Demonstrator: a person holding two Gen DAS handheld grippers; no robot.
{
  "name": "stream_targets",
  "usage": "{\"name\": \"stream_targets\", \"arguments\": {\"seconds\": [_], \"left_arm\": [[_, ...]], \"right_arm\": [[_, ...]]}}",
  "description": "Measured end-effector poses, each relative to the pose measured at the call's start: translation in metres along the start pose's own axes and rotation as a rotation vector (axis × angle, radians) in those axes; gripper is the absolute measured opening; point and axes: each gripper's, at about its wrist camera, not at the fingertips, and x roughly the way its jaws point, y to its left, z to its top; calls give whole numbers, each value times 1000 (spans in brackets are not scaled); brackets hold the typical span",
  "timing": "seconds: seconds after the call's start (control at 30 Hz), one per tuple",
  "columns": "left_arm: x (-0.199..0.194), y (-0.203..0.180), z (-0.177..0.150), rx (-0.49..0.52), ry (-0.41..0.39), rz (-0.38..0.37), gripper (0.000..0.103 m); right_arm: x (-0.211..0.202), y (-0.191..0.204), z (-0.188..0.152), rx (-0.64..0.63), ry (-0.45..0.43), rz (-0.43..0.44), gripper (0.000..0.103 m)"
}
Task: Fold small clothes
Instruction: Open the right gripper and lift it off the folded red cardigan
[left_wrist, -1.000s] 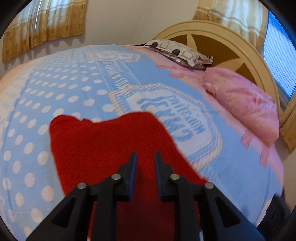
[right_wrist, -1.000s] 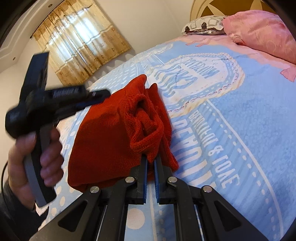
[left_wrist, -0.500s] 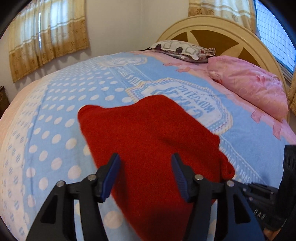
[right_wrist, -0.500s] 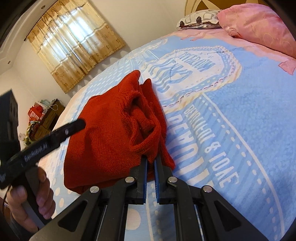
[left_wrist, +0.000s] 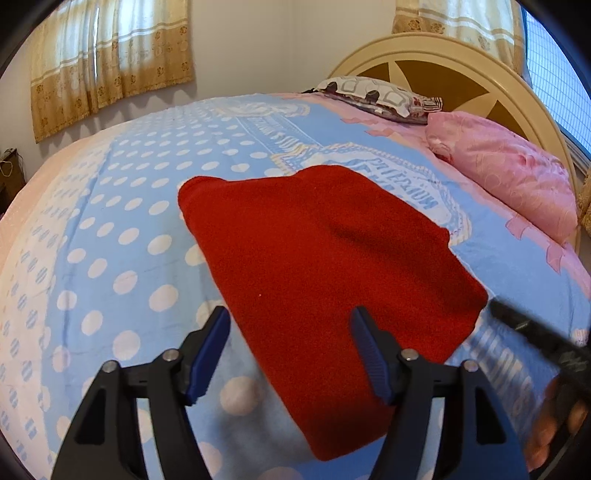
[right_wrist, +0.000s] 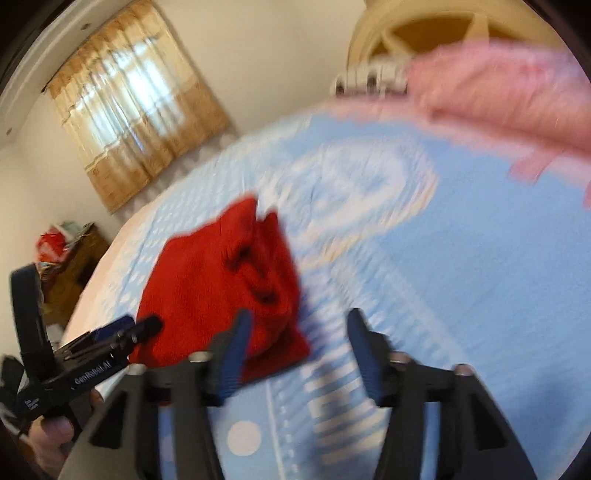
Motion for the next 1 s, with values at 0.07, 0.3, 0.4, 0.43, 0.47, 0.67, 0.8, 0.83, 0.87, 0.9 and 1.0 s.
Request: {"name": "stream_targets", "arguments": {"seconds": [0.07,0.3,0.4,0.43,0.47,0.67,0.8,0.83,0.87,0.9,1.0], "left_arm": [[1,1,-1,7,-2,1,75],[4,3,-6,-10,5,-17,77],[3,6,-8,-30,4,-34,78],[3,6,-8,-33,4,-38,78],[3,7,-9,-36,2,-42,78],[7,5,-13,-39,-9,-51,84],[14,3,-19,-45,-9,-63,90],[15,2,-21,-48,-9,-70,92],[16,0,-23,-51,-9,-73,93],[17,-1,-25,-52,-8,-76,95],[18,-4,-27,-43,-5,-90,96]], "right_arm": [[-4,17,8,-75,-6,34,57],[21,83,37,-347,28,154,57],[57,94,44,-393,125,121,47],[73,93,48,-378,159,117,41],[84,92,50,-378,175,106,36],[140,65,48,-370,266,13,20],[135,52,44,-382,232,-16,20],[134,49,43,-384,229,-18,20],[134,48,43,-382,228,-16,20],[134,48,44,-382,232,-14,20],[137,55,54,-409,266,-29,20]]}}
